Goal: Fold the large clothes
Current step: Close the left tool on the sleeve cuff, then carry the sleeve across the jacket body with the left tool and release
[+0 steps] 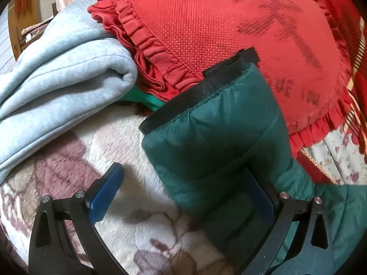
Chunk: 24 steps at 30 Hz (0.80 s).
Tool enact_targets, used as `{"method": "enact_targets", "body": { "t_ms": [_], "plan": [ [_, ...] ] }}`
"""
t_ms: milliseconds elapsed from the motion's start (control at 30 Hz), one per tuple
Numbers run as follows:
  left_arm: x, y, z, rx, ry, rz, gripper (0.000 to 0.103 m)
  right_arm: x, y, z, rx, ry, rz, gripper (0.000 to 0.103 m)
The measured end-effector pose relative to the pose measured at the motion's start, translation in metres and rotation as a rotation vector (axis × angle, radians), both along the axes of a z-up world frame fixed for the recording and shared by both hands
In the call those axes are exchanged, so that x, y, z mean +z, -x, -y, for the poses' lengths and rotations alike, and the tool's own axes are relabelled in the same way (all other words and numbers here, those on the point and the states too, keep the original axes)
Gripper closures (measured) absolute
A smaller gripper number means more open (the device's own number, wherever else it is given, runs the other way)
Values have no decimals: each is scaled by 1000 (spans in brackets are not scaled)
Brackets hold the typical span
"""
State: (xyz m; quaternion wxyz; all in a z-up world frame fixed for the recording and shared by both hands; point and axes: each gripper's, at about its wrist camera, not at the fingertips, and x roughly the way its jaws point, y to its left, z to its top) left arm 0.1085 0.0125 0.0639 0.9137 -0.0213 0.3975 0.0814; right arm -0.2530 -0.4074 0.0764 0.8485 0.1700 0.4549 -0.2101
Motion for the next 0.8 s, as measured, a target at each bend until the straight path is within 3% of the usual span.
{"method": "enact_targets", "body": {
  "t_ms": [33, 100, 167, 267, 500, 800],
  "plan": [
    [-1, -4, 2, 1, 5, 3, 2, 0, 0, 0, 0, -1, 1, 0],
    [-1, -7, 1, -3, 15, 18, 12, -1, -2, 0, 4, 1, 2, 0],
    [-2, -14, 7, -46, 31, 3, 60, -2, -4, -1, 10, 7, -3, 0],
    [2, -14, 10, -60, 19, -11, 87, -3, -6, 1, 6, 9, 0, 0],
    [30, 15, 20, -153, 100, -1, 92, 1, -1, 10, -20, 12, 6, 0],
    [88, 112, 69, -387, 160, 27, 93, 7, 15, 19, -62, 33, 11, 0]
  ]
}}
